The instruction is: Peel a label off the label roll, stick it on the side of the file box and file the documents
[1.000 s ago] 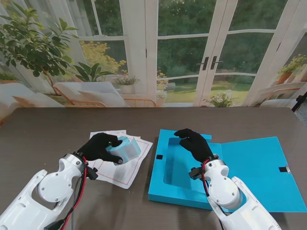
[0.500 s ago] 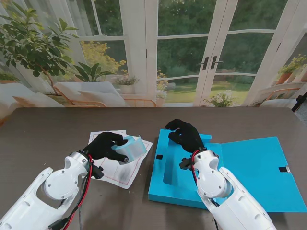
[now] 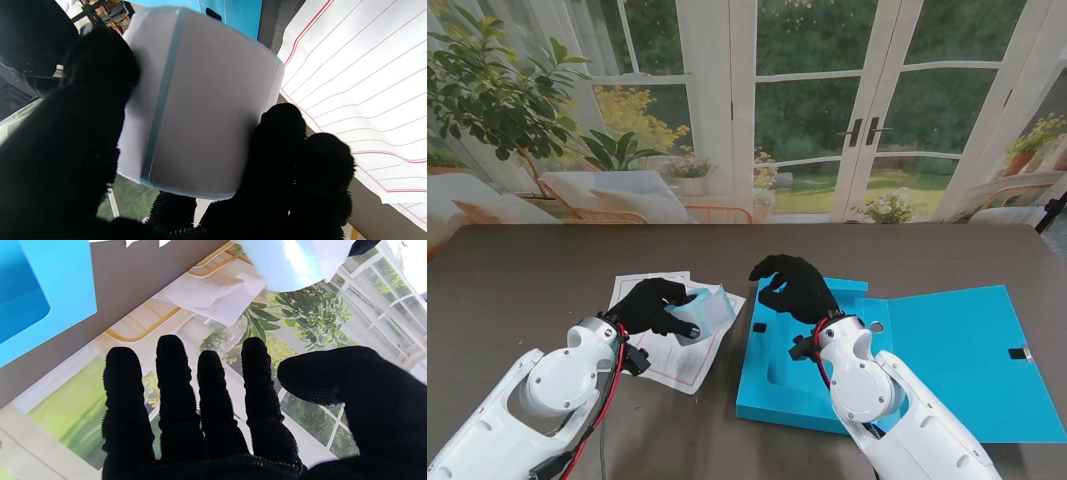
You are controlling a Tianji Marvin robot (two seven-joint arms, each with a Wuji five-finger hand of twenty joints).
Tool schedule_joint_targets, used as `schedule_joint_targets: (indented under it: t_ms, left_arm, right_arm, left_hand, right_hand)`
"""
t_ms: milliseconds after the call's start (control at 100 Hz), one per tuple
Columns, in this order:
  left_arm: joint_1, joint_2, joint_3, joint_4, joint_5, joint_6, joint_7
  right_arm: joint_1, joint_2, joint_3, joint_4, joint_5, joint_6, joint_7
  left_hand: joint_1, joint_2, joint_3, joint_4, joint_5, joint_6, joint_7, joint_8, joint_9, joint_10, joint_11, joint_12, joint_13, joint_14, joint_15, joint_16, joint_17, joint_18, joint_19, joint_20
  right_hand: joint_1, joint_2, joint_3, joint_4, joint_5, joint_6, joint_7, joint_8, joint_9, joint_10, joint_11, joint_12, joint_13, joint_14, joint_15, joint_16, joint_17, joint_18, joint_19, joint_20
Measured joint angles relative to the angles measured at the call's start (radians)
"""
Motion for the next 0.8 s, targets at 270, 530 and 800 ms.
schedule_joint_targets:
  t_ms: [270, 530, 800]
  left_arm:
    - [-0.012, -0.007, 0.019, -0.008, 0.002, 0.06, 0.006]
    - [-0.015, -0.013, 0.025, -0.008, -0.025, 0.069, 0.011]
    - [-0.015, -0.014, 0.024, -0.007, -0.032, 0.064, 0.011]
  right_arm:
    - [0.007, -0.006, -0.04, -0.008, 0.024, -0.005, 0.001]
    - [0.015, -0.008, -0.067, -0.008, 0.007, 0.006, 0.007]
    - [0.017, -0.012, -0.074, -0.008, -0.022, 0.028, -0.016]
  left_hand:
    - [0.0, 0.0, 0.0, -0.011, 0.0, 0.003, 0.001, 0.0, 0.013, 0.009, 0.0, -0.003, 0.001, 0.003, 0.022, 0.0, 0.009, 0.009, 0.013, 0.001]
    - [0.0, 0.0, 0.0, -0.011, 0.0, 0.004, 0.001, 0.0, 0.016, 0.01, 0.0, -0.003, 0.001, 0.003, 0.024, 0.0, 0.009, 0.01, 0.013, 0.001]
    - [0.0, 0.0, 0.0, -0.011, 0.0, 0.004, 0.001, 0.0, 0.016, 0.01, 0.0, -0.004, 0.001, 0.003, 0.024, 0.0, 0.009, 0.011, 0.013, 0.001]
  right_hand:
    - [0.001, -0.012, 0.01, 0.0, 0.0, 0.0, -0.009, 0.001, 0.0, 0.0, 0.001, 0.012, 0.003, -0.001, 0.018, 0.012, 0.0, 0.0, 0.013, -0.003]
    - [0.001, -0.012, -0.001, 0.0, -0.001, 0.0, -0.02, 0.001, 0.0, 0.0, 0.001, 0.013, 0.001, -0.001, 0.018, 0.013, 0.0, 0.0, 0.013, -0.019]
    - [-0.012, -0.012, -0.002, 0.0, -0.023, 0.009, -0.03, 0.001, 0.0, -0.001, 0.0, 0.014, 0.001, -0.001, 0.018, 0.013, 0.0, 0.0, 0.013, -0.02]
